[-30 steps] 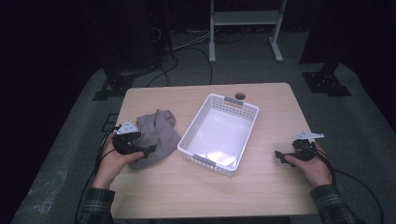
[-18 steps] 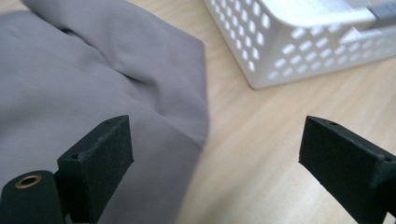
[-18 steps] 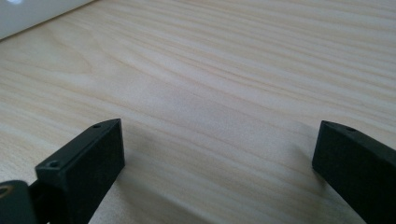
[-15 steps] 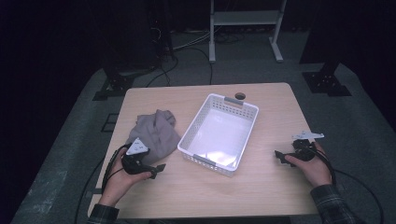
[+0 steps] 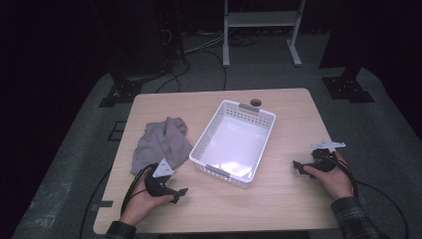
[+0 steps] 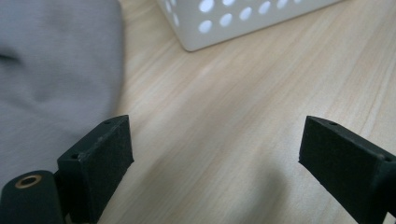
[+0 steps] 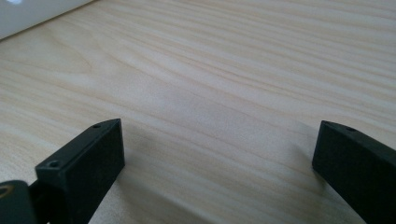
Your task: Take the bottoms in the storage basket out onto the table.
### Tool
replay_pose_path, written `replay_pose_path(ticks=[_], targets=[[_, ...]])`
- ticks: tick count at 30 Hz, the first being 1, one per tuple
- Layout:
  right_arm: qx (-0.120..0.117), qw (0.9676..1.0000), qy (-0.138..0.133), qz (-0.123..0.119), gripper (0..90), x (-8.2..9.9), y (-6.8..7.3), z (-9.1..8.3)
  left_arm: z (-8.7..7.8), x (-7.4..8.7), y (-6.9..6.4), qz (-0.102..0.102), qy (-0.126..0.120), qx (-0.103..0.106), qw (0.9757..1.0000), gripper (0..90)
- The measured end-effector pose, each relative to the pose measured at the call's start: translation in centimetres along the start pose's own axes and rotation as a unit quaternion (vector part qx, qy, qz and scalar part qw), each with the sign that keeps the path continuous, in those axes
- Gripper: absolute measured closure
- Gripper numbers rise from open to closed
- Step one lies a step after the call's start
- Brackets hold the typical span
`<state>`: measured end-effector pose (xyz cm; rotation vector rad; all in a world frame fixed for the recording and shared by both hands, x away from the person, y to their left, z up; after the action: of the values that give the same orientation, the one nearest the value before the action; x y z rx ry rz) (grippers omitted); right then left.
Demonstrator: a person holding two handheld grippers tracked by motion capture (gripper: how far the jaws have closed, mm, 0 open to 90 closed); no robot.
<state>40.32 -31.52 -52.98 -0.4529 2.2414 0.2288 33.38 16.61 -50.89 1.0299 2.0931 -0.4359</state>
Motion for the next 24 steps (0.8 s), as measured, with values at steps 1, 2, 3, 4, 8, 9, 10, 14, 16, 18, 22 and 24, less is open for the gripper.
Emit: replay_pose_path(ticks=[1,2,3,4,8,9,10,14,16,18,22,24], targets=[[0.000,1.0000,0.000,0.000,1.2,0.0,0.0,0.0,0.0,0.0,0.0,0.000,0.000,0.000,1.0000,8.6],[0.000,1.0000,0.000,0.000,1.2,0.0,0.0,0.0,0.2,0.1,-0.1,0.002,0.000,0.001,1.0000,8.6],[0.000,1.0000,0.000,0.000,1.2,0.0,0.0,0.0,0.5,0.3,-0.1,0.003,0.007,0.002,1.0000,8.6],[0.000,1.0000,0.000,0.000,1.2,0.0,0.0,0.0,0.5,0.3,-0.1,0.003,0.007,0.002,1.0000,8.6],[0.000,1.0000,0.000,0.000,1.2,0.0,0.0,0.0,0.9,0.3,0.0,0.003,0.007,0.004,1.0000,8.6],[-0.001,1.0000,0.000,-0.001,1.2,0.0,0.0,0.0,1.2,0.4,0.1,0.010,0.014,0.005,0.9998,8.6],[-0.001,1.0000,0.000,-0.001,1.2,0.1,0.0,-0.1,1.3,0.5,0.1,0.008,0.013,0.009,0.9998,8.6],[-0.003,1.0000,0.000,-0.003,1.2,0.2,0.1,-0.3,1.7,0.4,0.0,0.008,0.005,0.014,0.9999,6.2],[-0.004,1.0000,0.000,-0.004,1.2,0.2,0.2,-0.3,1.8,0.4,0.0,0.010,0.004,0.015,0.9998,5.6],[-0.007,1.0000,0.000,-0.007,1.2,0.3,0.2,-0.3,2.1,0.4,-0.2,0.011,-0.006,0.018,0.9998,1.0],[-0.015,0.9998,0.000,-0.013,1.2,0.3,0.3,-0.4,2.2,0.4,-0.3,0.010,-0.008,0.018,0.9998,0.4],[-0.016,0.9997,0.003,-0.015,1.3,0.3,0.3,-0.4,2.2,0.4,-0.3,0.010,-0.008,0.018,0.9998,0.4]])
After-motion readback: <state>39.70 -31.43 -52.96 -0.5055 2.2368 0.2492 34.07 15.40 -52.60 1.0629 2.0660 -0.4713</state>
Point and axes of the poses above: each handheld gripper's, and its own axes: z roughly forward along the jaws, x roughly out of its underside, y roughly to its left, the point moved 6 cm from there along z, roughly forward along the jaws, and after that the axes turned 4 degrees about -y, right-handed, at the moved point
